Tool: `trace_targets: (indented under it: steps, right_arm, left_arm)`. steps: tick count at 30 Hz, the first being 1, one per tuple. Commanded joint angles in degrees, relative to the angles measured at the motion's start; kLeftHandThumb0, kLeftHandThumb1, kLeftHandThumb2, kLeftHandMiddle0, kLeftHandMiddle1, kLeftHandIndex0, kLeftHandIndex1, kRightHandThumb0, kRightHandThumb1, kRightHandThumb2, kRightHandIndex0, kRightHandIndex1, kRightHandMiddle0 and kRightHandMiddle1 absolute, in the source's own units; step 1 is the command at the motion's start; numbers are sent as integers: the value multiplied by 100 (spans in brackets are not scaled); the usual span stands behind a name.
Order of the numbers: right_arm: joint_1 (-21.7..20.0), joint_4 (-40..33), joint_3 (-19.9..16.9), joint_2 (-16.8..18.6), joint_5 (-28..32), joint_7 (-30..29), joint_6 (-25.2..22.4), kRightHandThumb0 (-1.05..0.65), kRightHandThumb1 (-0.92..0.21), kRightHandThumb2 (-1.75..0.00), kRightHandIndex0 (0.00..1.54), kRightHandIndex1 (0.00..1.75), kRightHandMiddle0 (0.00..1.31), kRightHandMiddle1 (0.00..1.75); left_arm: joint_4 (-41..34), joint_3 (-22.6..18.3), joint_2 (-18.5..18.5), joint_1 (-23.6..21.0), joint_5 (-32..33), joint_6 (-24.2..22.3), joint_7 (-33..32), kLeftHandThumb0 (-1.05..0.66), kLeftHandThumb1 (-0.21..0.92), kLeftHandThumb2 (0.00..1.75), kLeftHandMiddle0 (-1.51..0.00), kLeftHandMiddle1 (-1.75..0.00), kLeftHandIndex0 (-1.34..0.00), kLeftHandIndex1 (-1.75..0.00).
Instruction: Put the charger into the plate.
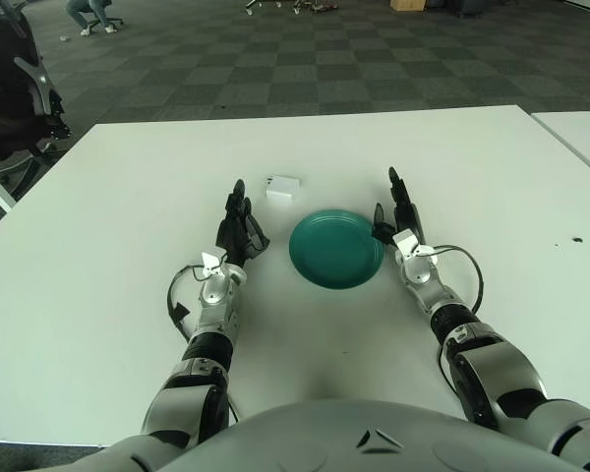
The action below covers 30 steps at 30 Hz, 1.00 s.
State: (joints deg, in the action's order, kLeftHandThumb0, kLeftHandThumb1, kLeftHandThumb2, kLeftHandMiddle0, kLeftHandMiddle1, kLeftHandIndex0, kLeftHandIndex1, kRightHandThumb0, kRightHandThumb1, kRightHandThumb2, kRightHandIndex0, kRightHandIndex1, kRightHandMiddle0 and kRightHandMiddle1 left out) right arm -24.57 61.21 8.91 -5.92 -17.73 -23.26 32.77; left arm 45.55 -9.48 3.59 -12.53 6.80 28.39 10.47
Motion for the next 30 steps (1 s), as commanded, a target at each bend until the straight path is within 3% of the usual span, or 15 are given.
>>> trace_targets:
  steps: [1,7,10,12,14,20,25,30]
  right_arm:
    - [861,745,104,-14,-110,76,-436,-105,-92,-116,0,0,0,0]
    - [836,760,77,-15,-46,177,-414,-105,-92,-116,0,0,1,1]
    - [796,793,31,24,15,236,-426,-105,-92,-115,0,0,1,1]
    - [770,812,-1,49,52,261,-447,-105,-92,-114,0,0,1,1]
    - [743,831,-25,62,69,278,-474,-105,-92,-114,0,0,0,0]
    - [627,921,-118,140,146,387,-746,-105,-92,-114,0,0,1,1]
    - [574,954,-181,191,219,538,-847,-105,-92,-113,0,0,0,0]
    - [568,957,-330,259,356,690,-903,-105,-92,-110,0,0,0,0]
  left_arm:
    - [113,-48,-154,427,-109,-34,-271,-100,92,123,0,0,-1,0]
    - [-13,247,-842,-143,-1534,-2,-1832,-98,92,112,0,0,-3,-2]
    - [-219,412,-1182,-498,-2088,-143,-2191,-97,92,97,-1,0,-6,-4]
    - [-289,491,-1365,-710,-2227,-194,-2164,-95,92,88,-4,-1,-7,-11]
    - [-304,542,-1467,-843,-2228,-207,-2044,-94,92,81,-9,-1,-3,-31]
    - [275,731,-2067,-1795,-1992,232,-984,-92,92,65,-22,-3,0,-66]
    - [1118,1154,-2542,-2494,-2415,785,-699,-96,92,61,-23,-2,0,-72]
    - [1724,2046,-2845,-3194,-3570,920,-1382,-103,92,63,-23,-2,0,-76]
